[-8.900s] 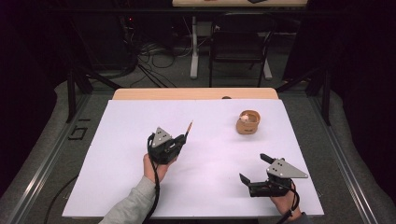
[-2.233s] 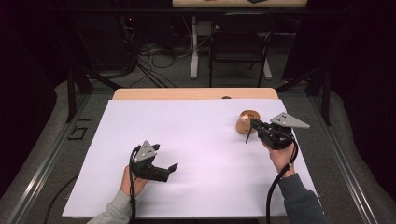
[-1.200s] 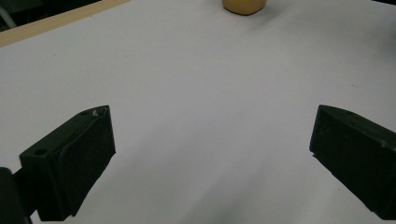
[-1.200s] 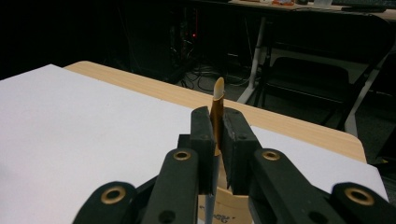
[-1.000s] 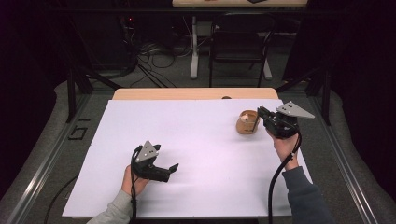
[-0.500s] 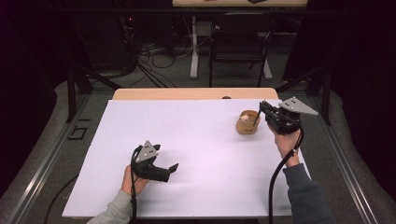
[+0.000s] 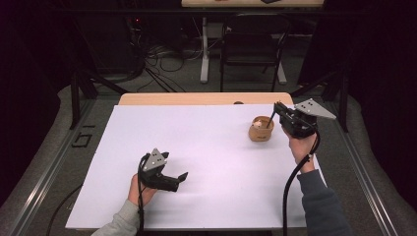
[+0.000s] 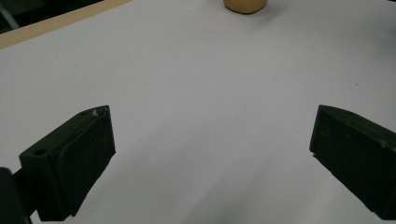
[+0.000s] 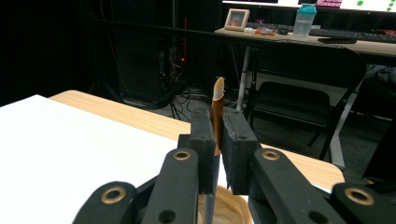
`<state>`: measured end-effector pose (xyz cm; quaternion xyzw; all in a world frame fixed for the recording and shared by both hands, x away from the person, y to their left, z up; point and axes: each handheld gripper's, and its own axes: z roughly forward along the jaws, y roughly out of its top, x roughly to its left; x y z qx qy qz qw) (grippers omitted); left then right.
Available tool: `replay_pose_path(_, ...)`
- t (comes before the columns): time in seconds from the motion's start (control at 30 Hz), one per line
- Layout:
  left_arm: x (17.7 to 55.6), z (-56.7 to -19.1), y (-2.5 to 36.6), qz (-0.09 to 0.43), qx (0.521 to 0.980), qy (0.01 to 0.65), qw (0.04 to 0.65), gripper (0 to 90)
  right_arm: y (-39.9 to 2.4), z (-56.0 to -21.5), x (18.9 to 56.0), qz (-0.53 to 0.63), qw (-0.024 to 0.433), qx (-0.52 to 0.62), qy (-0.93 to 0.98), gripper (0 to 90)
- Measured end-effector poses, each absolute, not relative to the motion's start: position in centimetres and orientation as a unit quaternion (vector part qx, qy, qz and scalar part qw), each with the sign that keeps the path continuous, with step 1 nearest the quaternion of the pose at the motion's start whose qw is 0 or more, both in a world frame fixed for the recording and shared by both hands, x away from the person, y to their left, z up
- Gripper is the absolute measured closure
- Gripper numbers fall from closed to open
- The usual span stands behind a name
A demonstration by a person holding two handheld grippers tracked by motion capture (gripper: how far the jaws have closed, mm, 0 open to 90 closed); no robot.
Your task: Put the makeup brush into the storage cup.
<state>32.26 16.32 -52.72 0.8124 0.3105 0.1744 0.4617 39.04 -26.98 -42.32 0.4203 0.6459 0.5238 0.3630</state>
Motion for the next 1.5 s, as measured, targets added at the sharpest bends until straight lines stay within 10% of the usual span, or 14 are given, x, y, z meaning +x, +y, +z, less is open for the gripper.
replay_pose_path(1.5, 32.2, -52.8, 16.1, 0.174, 0.815, 0.308, 0.46, 0.0, -26.1, -43.9, 41.9, 0.491, 0.379, 0.418, 0.664, 84.3)
